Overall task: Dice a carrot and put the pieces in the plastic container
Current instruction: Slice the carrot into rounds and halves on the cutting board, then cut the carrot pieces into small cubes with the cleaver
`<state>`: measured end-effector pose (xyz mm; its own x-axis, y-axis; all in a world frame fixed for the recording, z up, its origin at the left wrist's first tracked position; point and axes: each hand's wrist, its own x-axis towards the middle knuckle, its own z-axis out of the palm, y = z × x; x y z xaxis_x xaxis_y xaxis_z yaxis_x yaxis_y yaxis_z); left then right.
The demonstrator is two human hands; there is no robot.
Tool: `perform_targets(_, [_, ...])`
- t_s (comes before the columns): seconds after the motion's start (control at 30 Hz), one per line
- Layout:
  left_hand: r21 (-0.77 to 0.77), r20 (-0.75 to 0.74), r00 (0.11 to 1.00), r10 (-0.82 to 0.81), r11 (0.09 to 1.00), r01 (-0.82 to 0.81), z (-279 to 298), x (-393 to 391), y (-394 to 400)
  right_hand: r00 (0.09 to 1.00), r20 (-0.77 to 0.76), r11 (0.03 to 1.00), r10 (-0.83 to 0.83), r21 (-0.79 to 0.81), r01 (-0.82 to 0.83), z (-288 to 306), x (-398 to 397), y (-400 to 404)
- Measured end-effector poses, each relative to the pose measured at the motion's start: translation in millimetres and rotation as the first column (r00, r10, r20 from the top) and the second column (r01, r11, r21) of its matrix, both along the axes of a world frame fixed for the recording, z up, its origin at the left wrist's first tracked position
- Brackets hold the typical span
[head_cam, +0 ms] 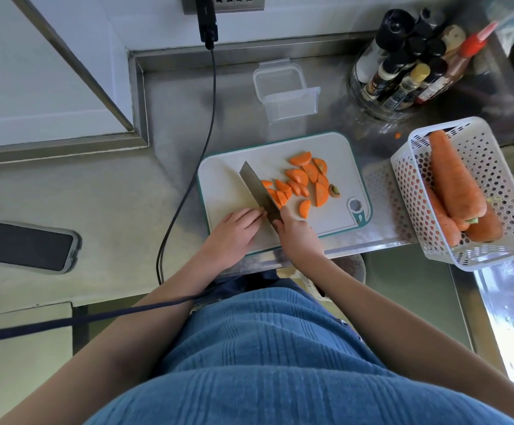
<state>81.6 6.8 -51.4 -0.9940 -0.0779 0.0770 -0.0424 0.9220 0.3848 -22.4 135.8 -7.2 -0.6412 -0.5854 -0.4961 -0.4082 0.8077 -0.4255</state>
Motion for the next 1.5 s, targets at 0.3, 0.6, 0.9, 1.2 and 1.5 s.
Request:
perform_targets(0.3, [-0.067, -0.013, 1.000, 0.002, 0.998, -0.003, 8, -2, -4, 0.996, 0.003, 0.979, -0.087, -0.186, 0.086, 8, -22, 15])
perform_targets(0.6, [-0.134, -0.267, 0.947, -0.177, 0.980, 0.146, 35, -24, 1, 0.655, -0.703, 0.956, 0.277, 0.135, -0.259, 7, -35, 35])
perform_targets(0.9, [0.103, -0.101, 0.994, -0.046, 0.993, 0.057, 46, -39, 3, 0.602, -0.751, 0.949, 0.272, 0.107, -0.295, 5, -33, 42])
perform_targets(1.2, [0.339, 0.228, 0.969, 0.098, 0.925, -0.173, 51, -72, -11, 0.615, -0.736, 0.942, 0.284, 0.096, -0.320, -2, -35, 47])
perform_targets(1.5, [0.262, 0.190, 0.980, -0.052, 0.965, 0.000, 45, -94, 2, 0.622, -0.715, 0.936, 0.320, 0.134, -0.327, -4, -35, 51])
